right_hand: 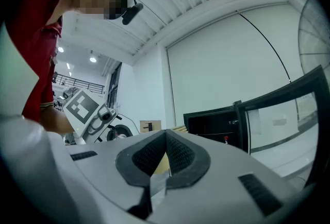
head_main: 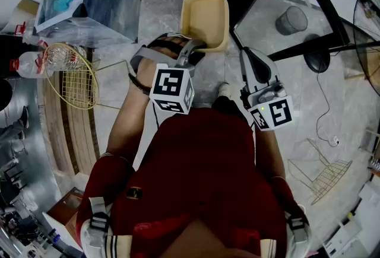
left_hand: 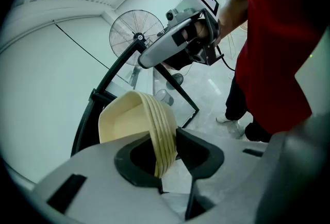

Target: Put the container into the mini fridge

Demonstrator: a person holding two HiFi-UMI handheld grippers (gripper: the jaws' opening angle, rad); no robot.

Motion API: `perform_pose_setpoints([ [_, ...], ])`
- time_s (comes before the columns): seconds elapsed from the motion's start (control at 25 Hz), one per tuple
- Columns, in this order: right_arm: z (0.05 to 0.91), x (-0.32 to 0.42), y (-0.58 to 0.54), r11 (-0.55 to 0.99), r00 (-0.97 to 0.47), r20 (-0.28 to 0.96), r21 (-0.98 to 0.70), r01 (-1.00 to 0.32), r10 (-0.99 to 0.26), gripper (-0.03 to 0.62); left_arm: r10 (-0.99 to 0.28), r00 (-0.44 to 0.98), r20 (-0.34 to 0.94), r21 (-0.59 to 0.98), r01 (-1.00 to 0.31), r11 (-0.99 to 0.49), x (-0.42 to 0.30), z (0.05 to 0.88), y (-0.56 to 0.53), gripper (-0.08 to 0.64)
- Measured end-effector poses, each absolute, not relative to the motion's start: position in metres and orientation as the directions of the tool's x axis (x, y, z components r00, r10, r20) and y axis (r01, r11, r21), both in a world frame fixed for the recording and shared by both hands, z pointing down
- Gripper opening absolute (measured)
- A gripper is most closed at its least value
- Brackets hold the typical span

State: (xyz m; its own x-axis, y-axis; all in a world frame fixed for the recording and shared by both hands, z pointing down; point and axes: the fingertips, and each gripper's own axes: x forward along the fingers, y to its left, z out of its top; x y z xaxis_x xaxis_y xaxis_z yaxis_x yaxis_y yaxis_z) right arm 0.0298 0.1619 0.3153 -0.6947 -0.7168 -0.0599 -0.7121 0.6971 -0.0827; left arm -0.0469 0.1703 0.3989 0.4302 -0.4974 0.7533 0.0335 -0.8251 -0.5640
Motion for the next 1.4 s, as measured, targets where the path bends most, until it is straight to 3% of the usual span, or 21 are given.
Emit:
perform_pose_setpoints([
  [1.4, 0.313, -0.035, 0.165, 0.599, -0.596, -0.063, -0.084, -0.796, -0.8, -0.002, -0.454, 0.462, 0.762, -0.578, 0.169, -0.798, -0.116, 0.395, 0.153, 0.103],
])
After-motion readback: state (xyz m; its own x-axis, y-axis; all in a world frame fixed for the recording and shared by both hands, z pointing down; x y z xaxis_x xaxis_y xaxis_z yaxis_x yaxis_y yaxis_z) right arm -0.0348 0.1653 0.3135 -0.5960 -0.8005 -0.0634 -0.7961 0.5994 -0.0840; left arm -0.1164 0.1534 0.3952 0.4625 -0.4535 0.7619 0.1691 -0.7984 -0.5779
